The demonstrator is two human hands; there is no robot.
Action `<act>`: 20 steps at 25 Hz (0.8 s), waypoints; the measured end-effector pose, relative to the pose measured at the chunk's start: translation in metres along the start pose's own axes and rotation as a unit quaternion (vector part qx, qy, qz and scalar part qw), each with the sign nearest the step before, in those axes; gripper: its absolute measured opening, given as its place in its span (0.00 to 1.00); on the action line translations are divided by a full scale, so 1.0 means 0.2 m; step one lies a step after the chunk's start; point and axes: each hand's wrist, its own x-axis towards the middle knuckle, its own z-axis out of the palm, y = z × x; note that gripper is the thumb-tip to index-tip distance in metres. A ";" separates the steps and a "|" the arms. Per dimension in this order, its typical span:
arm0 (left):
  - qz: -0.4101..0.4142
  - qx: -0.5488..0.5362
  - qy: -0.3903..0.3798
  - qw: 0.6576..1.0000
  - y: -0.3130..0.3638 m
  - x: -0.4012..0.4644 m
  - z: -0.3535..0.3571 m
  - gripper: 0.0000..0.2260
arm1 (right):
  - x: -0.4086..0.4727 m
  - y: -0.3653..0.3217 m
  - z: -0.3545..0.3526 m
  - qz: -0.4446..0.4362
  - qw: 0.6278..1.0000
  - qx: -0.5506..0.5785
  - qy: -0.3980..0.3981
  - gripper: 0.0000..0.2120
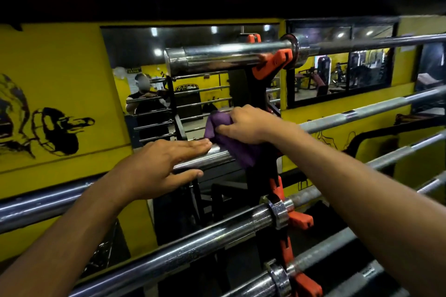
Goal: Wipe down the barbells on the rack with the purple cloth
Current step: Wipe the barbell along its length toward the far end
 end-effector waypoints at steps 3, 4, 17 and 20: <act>-0.001 0.000 0.002 1.000 -0.01 0.00 0.01 0.30 | 0.16 -0.04 -0.07 0.050 0.978 0.059 -0.195 0.18; -0.004 0.001 0.002 1.000 -0.02 0.00 0.01 0.30 | 0.19 -0.05 -0.07 0.065 0.967 0.083 -0.234 0.17; -0.021 -0.055 -0.011 0.998 -0.03 0.02 -0.04 0.30 | -0.42 0.00 0.36 -0.100 0.900 0.192 0.379 0.10; -0.020 -0.046 -0.022 0.998 -0.02 0.02 -0.04 0.31 | -0.63 -0.02 0.41 -0.052 0.912 0.195 0.357 0.06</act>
